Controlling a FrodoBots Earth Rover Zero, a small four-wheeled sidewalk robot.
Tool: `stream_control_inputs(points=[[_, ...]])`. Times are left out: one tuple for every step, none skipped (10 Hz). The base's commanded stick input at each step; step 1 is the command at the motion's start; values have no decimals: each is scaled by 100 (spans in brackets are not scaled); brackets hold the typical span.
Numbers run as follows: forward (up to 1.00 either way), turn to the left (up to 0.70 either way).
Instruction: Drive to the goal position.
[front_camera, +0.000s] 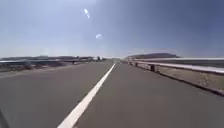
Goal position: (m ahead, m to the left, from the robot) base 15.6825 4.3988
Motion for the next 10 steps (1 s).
stream_control_inputs(points=[[100, 0], [100, 0], [100, 0], [100, 0], [100, 0], [100, 0], [100, 0], [100, 0], [100, 0], [100, 0]])
